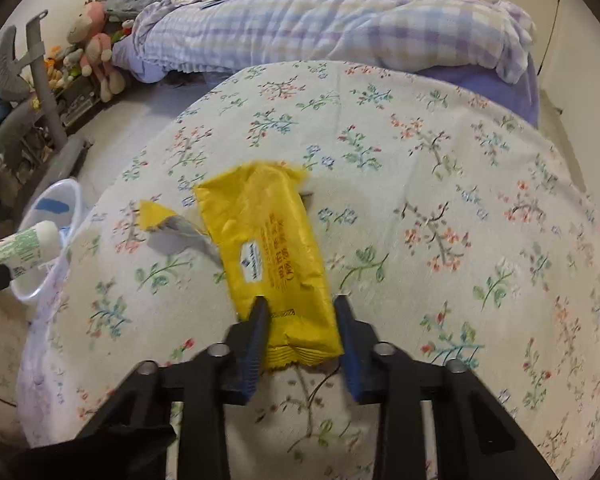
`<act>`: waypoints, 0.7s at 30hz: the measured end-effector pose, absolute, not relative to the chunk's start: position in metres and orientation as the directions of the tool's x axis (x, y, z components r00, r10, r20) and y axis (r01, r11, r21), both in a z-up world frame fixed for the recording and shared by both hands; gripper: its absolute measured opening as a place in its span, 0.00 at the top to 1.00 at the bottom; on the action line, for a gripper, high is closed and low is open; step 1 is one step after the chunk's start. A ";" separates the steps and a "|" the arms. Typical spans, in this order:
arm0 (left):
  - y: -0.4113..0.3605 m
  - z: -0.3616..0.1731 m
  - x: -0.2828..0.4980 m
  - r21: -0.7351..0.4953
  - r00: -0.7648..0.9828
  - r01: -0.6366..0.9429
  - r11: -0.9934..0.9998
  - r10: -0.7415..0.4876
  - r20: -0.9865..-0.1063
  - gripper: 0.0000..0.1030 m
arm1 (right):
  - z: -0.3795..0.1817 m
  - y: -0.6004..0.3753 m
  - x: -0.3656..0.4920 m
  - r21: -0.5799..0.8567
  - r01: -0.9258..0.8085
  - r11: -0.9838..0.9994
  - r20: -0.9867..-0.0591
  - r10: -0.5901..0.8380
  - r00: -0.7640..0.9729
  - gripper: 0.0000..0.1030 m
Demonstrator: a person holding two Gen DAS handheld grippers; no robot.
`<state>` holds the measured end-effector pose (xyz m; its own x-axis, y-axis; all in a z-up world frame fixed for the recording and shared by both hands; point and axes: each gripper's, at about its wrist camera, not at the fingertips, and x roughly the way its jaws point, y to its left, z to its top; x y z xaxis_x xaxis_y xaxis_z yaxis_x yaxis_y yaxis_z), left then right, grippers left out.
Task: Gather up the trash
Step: 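Grasp the yellow wrapper with the right gripper, then carry the white bottle over the wastebasket and release it with the left gripper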
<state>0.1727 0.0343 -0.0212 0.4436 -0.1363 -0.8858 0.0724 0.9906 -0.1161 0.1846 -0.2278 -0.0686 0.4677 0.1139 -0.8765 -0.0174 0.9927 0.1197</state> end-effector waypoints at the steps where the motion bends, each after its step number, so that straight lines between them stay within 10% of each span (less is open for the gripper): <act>1: 0.037 -0.020 0.171 -0.113 0.447 0.072 0.991 -0.134 -0.885 0.61 | -0.068 -0.229 0.182 0.162 -0.021 0.987 -0.876 0.154 0.457 0.88; 21: 0.098 -0.020 0.162 -0.117 0.485 -0.026 0.993 -0.090 -0.870 0.61 | -0.011 -0.179 0.151 0.337 -0.105 0.936 -0.808 0.345 0.478 0.90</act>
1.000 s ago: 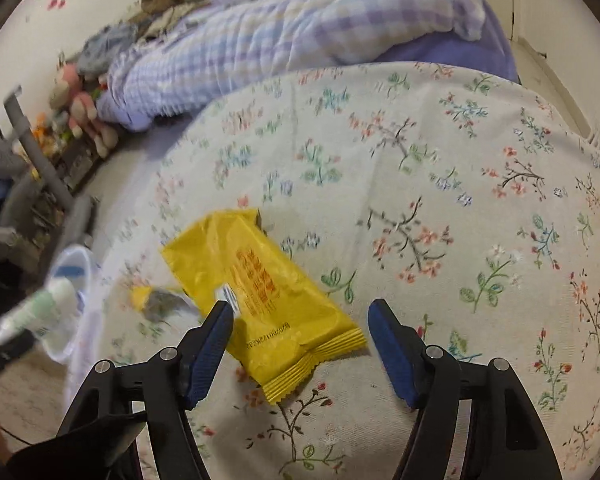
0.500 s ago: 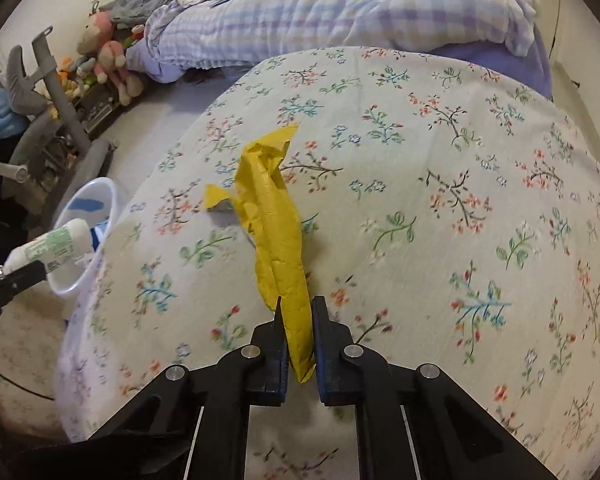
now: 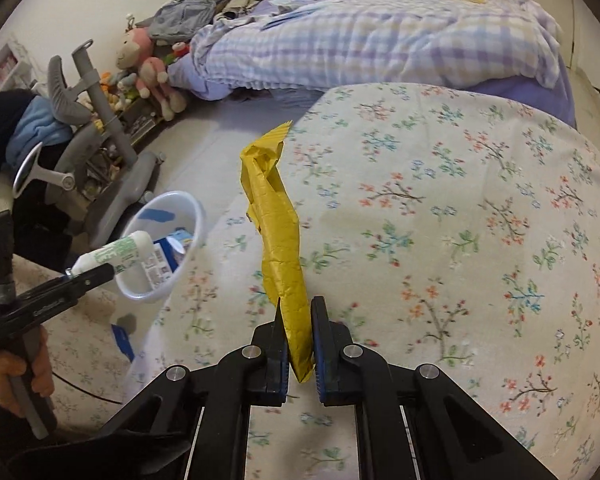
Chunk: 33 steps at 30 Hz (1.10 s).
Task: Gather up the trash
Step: 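Carry the white bottle over the wastebasket and release it with the left gripper, then carry the yellow wrapper over the wastebasket and release it with the right gripper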
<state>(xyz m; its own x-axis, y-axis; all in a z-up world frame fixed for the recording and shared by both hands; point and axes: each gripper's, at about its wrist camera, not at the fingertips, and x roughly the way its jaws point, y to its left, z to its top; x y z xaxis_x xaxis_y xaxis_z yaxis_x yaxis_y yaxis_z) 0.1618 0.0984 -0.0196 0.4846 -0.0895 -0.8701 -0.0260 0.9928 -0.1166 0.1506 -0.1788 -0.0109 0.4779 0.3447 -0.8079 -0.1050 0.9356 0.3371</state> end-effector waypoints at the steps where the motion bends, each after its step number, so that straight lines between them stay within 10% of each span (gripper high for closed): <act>1: 0.103 -0.023 0.164 -0.115 0.482 -0.035 0.993 -0.084 -0.872 0.61 | -0.010 -0.173 0.152 0.342 -0.114 0.933 -0.805 0.353 0.477 0.90; 13: 0.144 -0.047 0.191 -0.133 0.514 -0.073 0.988 -0.077 -0.854 0.59 | -0.020 -0.108 0.181 0.373 -0.183 0.910 -0.799 0.415 0.435 0.90; 17: 0.150 -0.044 0.190 -0.099 0.528 -0.107 0.989 -0.028 -0.849 0.19 | -0.024 -0.087 0.185 0.383 -0.206 0.901 -0.798 0.435 0.417 0.90; 33: 0.178 -0.045 0.166 0.066 0.442 -0.169 0.983 0.136 -0.887 0.14 | -0.040 -0.016 0.203 0.423 -0.269 0.865 -0.785 0.499 0.368 0.90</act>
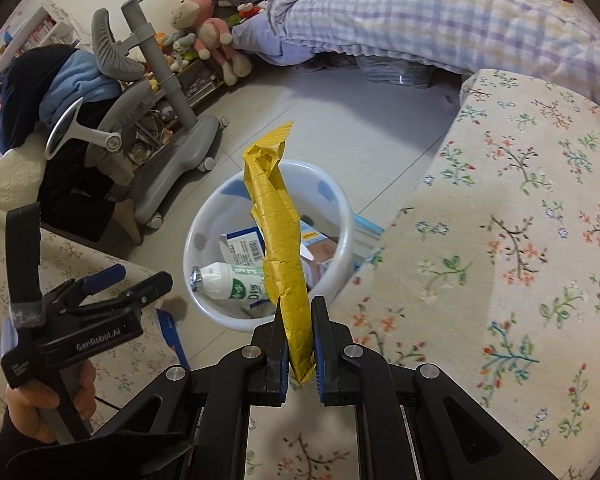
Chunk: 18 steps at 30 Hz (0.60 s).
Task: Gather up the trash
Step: 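Carry the yellow wrapper over the wastebasket and release it with the right gripper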
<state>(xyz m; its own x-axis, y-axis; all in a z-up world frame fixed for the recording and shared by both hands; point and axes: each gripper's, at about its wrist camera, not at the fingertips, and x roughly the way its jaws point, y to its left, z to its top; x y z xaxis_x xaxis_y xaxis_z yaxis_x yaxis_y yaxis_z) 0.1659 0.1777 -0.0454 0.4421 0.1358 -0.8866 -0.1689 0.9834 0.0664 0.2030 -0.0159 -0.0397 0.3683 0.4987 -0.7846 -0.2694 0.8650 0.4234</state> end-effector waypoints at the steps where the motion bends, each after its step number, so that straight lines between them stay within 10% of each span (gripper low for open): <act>1: 0.179 -0.045 0.165 0.069 0.441 -0.170 0.983 0.139 -0.887 0.13 | -0.040 -0.015 0.204 0.425 -0.272 0.863 -0.783 0.501 0.369 0.89; 4: 0.183 -0.045 0.164 0.075 0.436 -0.180 0.981 0.148 -0.888 0.05 | -0.037 -0.008 0.208 0.429 -0.306 0.850 -0.758 0.523 0.390 0.84; 8: 0.184 -0.043 0.161 0.057 0.425 -0.186 0.981 0.133 -0.895 0.01 | -0.031 -0.009 0.207 0.392 -0.297 0.871 -0.755 0.489 0.437 0.31; 18: 0.135 -0.019 0.140 0.060 0.464 -0.114 0.992 0.106 -0.879 0.01 | 0.012 -0.066 0.161 0.313 -0.188 0.931 -0.767 0.365 0.528 0.26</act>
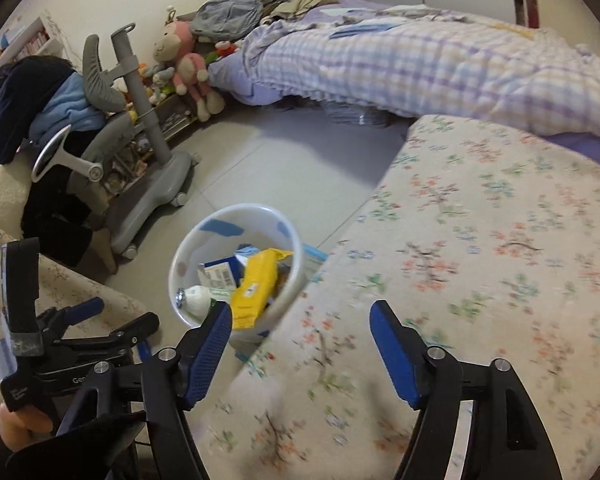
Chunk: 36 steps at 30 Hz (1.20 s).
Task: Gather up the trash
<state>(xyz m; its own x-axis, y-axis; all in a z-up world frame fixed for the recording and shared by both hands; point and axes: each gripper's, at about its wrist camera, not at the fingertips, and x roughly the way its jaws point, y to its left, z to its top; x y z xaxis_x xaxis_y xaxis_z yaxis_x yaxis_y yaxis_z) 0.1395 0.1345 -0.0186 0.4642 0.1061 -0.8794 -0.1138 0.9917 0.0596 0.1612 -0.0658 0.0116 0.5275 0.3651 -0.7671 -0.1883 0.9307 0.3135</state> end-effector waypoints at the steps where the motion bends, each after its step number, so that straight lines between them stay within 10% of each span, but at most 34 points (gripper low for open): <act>1: 0.129 -0.014 0.135 0.059 0.471 -0.104 0.993 0.101 -0.876 0.01 | 0.017 -0.073 0.154 0.299 -0.174 0.938 -0.769 0.345 0.538 0.21; 36: 0.050 0.003 0.006 0.010 0.577 -0.006 1.000 0.012 -0.817 0.01 | 0.015 -0.150 -0.030 0.070 0.169 0.983 -0.779 -0.052 0.625 0.15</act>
